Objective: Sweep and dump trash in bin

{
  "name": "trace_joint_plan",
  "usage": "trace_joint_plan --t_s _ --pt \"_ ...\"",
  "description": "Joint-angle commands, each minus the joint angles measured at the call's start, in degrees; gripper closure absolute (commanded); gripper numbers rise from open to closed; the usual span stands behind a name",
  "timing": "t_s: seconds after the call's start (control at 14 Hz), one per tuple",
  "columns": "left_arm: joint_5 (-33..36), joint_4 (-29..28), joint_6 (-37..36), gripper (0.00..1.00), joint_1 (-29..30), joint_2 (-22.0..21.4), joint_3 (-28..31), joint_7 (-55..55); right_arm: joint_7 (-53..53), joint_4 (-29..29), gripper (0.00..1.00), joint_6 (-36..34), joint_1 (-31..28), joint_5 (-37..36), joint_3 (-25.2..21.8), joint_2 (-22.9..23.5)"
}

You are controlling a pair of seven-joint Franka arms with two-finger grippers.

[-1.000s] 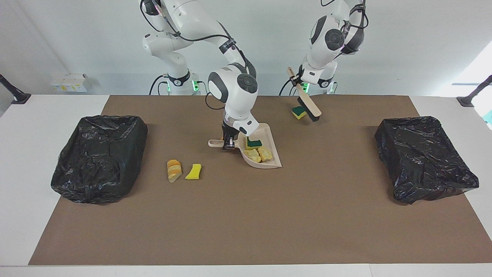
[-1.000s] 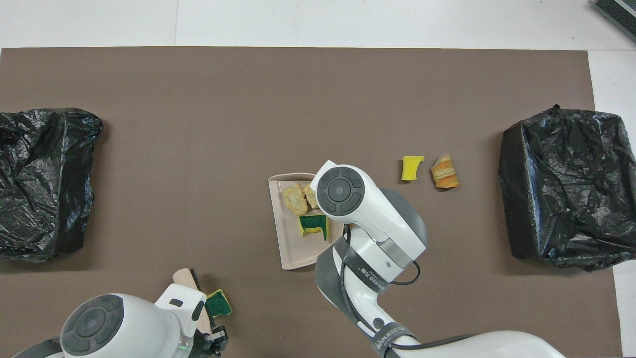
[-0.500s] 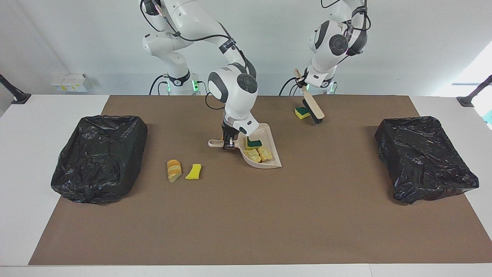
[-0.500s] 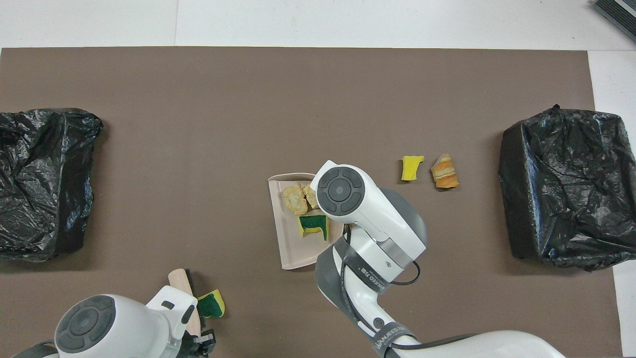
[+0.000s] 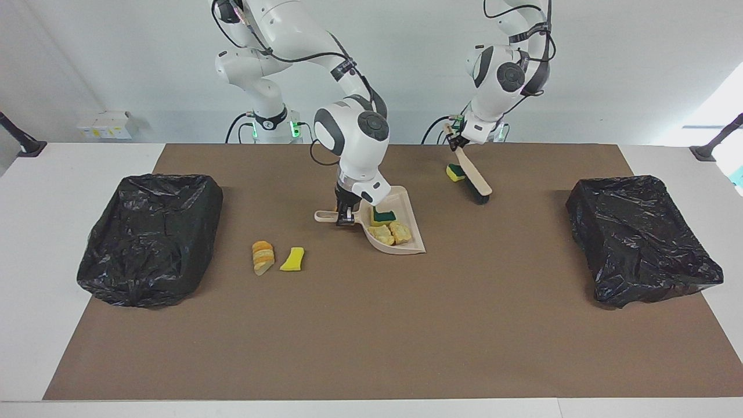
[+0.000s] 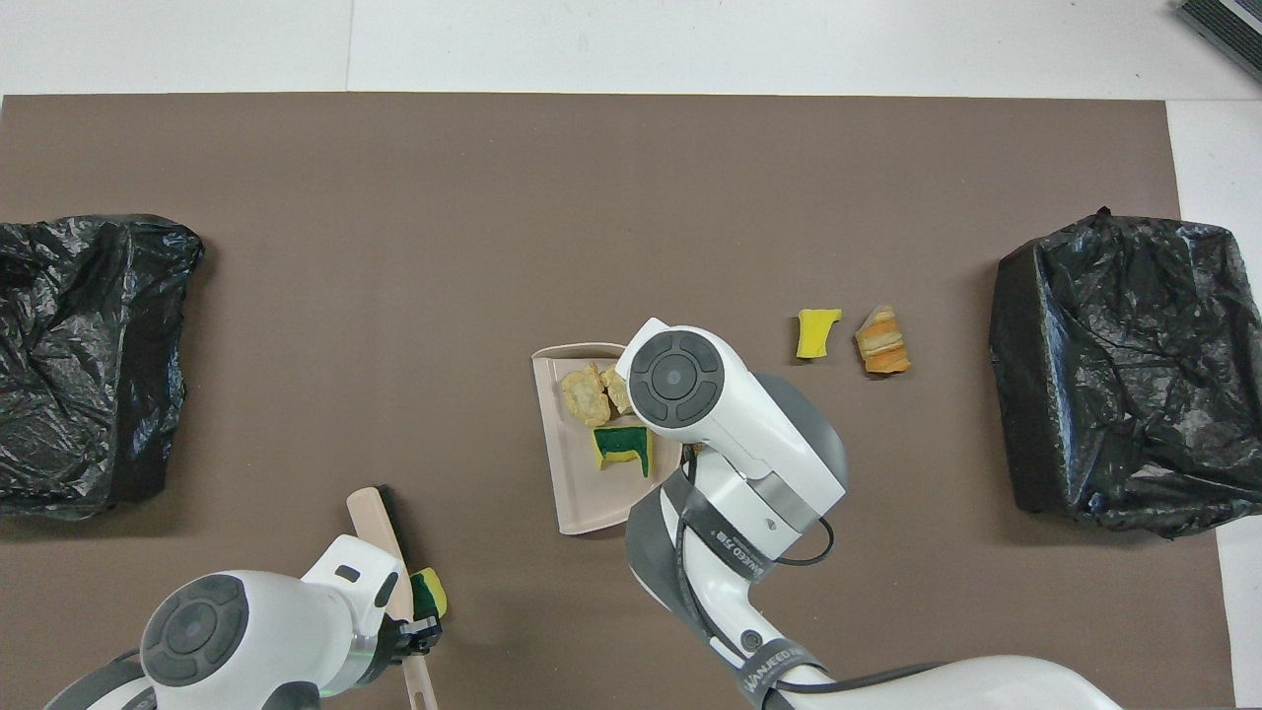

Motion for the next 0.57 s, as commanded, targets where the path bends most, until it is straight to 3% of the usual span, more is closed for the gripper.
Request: trace_joint_plan --t_s 0.0,0.21,0.36,0.5 --pt "-3.12 2.01 5.47 1.00 -2.23 3.95 0.01 0.26 0.22 -1.43 1.00 2.99 -0.80 0.74 0.44 -0.19" --pt "-9.53 7.10 9.43 1.00 -6.36 8.61 -0.07 -3.59 0.22 -1.42 1.00 2.99 -0.80 0.74 0.44 -0.19" --pt "-10.95 12.36 11.81 1.00 -10.92 12.47 -0.07 -10.42 0.22 -1.42 1.00 3.07 -0.80 0.83 0.44 -0.19" --pt "-10.87 17.91 10.68 1.00 -10.86 15.30 -0.07 -15.81 0.22 -1.42 1.00 3.07 -0.80 0.83 0.44 -0.19"
